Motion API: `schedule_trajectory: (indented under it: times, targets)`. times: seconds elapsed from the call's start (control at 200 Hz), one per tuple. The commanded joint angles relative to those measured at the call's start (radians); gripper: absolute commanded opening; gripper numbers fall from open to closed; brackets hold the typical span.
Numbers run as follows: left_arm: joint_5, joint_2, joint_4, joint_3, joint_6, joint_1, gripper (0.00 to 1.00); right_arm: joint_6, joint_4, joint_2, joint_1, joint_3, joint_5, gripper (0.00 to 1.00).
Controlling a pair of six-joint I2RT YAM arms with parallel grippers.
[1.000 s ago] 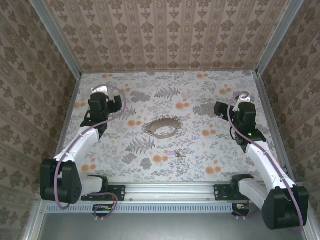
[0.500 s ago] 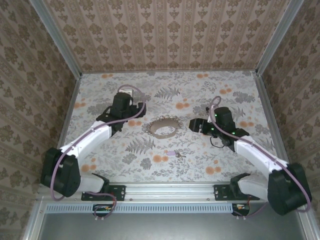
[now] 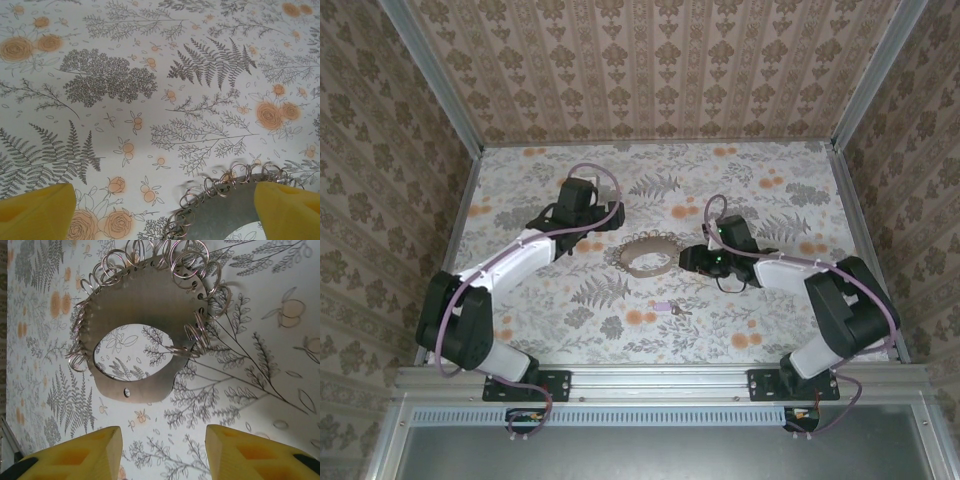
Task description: Put the keys on the keyring
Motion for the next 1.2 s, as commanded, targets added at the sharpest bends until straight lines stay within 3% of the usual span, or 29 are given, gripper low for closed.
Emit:
schedule_trajectory:
  times: [0.0, 0.475, 1.195]
  targets:
    - [0.017, 0.016, 0.018, 0.036, -0.018, 0.000, 0.94, 0.008, 0.058, 0.057, 0.006, 0.044, -0.032, 0.49]
    - [0.034, 0.065, 0.026, 0.072, -0.021, 0.001, 0.94, -0.016, 0.047, 0.195, 0.004, 0.154, -0.039, 0.47]
    - [0.057, 0.071, 0.049, 0.056, -0.031, 0.013, 0.94, -0.089, -0.054, 0.193, -0.001, 0.216, 0.006, 0.46]
